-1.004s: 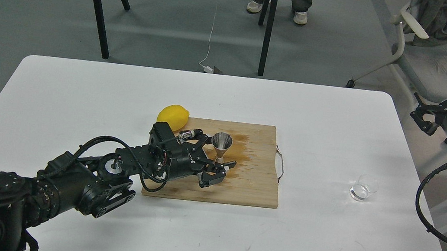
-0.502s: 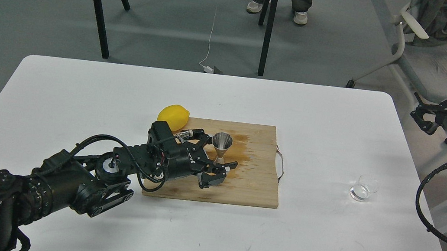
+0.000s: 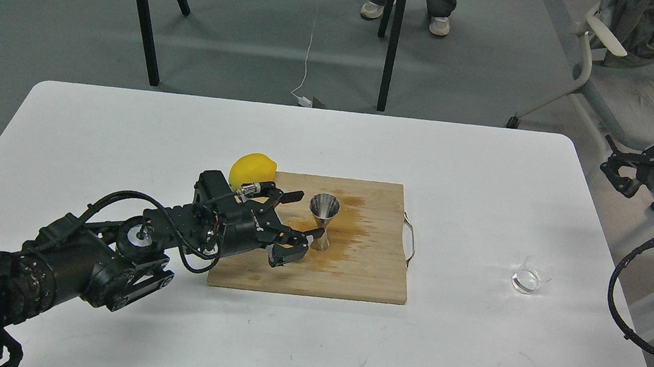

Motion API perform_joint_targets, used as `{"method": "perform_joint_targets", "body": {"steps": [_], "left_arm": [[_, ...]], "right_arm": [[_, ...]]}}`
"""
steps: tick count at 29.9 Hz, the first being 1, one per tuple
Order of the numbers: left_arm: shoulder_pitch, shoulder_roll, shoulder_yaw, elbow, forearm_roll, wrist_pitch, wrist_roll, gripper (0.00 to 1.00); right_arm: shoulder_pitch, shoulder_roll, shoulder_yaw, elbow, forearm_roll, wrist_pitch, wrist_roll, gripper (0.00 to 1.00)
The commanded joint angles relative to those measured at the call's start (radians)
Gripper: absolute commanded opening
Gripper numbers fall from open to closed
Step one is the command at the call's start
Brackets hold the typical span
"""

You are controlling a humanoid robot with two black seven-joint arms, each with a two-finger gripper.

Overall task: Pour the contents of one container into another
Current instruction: 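Open the left gripper and withdraw it away from the jigger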

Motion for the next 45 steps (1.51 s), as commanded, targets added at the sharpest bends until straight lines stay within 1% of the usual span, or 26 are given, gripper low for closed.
{"method": "perform_joint_targets", "body": {"steps": [1, 8, 12, 15, 20, 23, 24, 27, 29, 30, 33, 35, 36, 39, 41, 45], "left_arm": [[0.002, 0.043, -0.003, -0.029, 0.000, 0.000, 0.000, 0.82], [0.003, 0.112, -0.006, -0.066, 0.000, 0.000, 0.000, 0.82], [0.005, 0.193, -0.019, -0.110, -0.006, 0.000, 0.000, 0.82], [0.002, 0.263, -0.087, -0.146, -0.046, 0.000, 0.000, 0.82], [-0.011, 0.325, -0.197, -0.149, -0.132, 0.000, 0.000, 0.82], [-0.026, 0.358, -0.278, -0.149, -0.230, 0.000, 0.000, 0.82], [-0.035, 0.362, -0.308, -0.149, -0.267, -0.022, 0.000, 0.82], [-0.073, 0.387, -0.395, -0.149, -0.420, -0.155, 0.000, 0.82], [-0.105, 0.408, -0.435, -0.144, -0.556, -0.295, 0.000, 0.82], [-0.131, 0.415, -0.444, -0.137, -0.637, -0.365, 0.000, 0.82], [-0.199, 0.419, -0.438, -0.111, -0.864, -0.520, 0.000, 0.82], [-0.236, 0.419, -0.435, -0.062, -1.004, -0.623, 0.000, 0.82], [-0.253, 0.418, -0.435, -0.025, -1.065, -0.687, 0.000, 0.82], [-0.277, 0.398, -0.437, 0.119, -1.213, -0.875, 0.000, 0.83], [-0.291, 0.361, -0.435, 0.199, -1.287, -0.967, 0.000, 0.83], [-0.305, 0.294, -0.435, 0.299, -1.402, -0.977, 0.000, 0.84]], "right_arm": [[0.000, 0.000, 0.001, -0.002, 0.000, 0.001, 0.000, 0.99], [0.001, 0.000, 0.001, 0.000, 0.000, 0.001, 0.000, 0.99], [0.005, -0.002, 0.001, 0.002, 0.000, 0.001, 0.000, 0.99], [0.011, 0.000, 0.001, 0.003, 0.000, 0.001, 0.000, 0.99], [0.012, 0.000, 0.000, 0.005, 0.000, -0.002, -0.001, 0.99], [0.017, 0.000, 0.000, 0.006, 0.000, -0.002, -0.001, 0.99], [0.021, 0.000, 0.000, 0.006, 0.000, -0.002, -0.001, 0.99], [0.028, 0.000, -0.002, 0.008, 0.000, -0.003, -0.003, 0.99], [0.031, 0.000, -0.017, 0.009, 0.000, -0.003, -0.003, 0.99], [0.037, 0.000, -0.025, 0.009, 0.000, -0.003, -0.003, 0.99], [0.067, 0.000, -0.055, 0.009, 0.000, -0.003, -0.003, 0.99], [0.075, 0.000, -0.074, 0.011, 0.000, -0.003, -0.001, 0.99], [0.075, 0.000, -0.075, 0.012, 0.000, -0.003, -0.001, 0.99], [0.074, -0.002, -0.079, 0.015, 0.000, -0.002, -0.001, 0.99], [0.064, -0.003, -0.082, 0.020, 0.000, 0.003, -0.001, 0.99], [0.063, -0.008, -0.123, 0.028, 0.000, 0.008, 0.000, 0.99]]}}
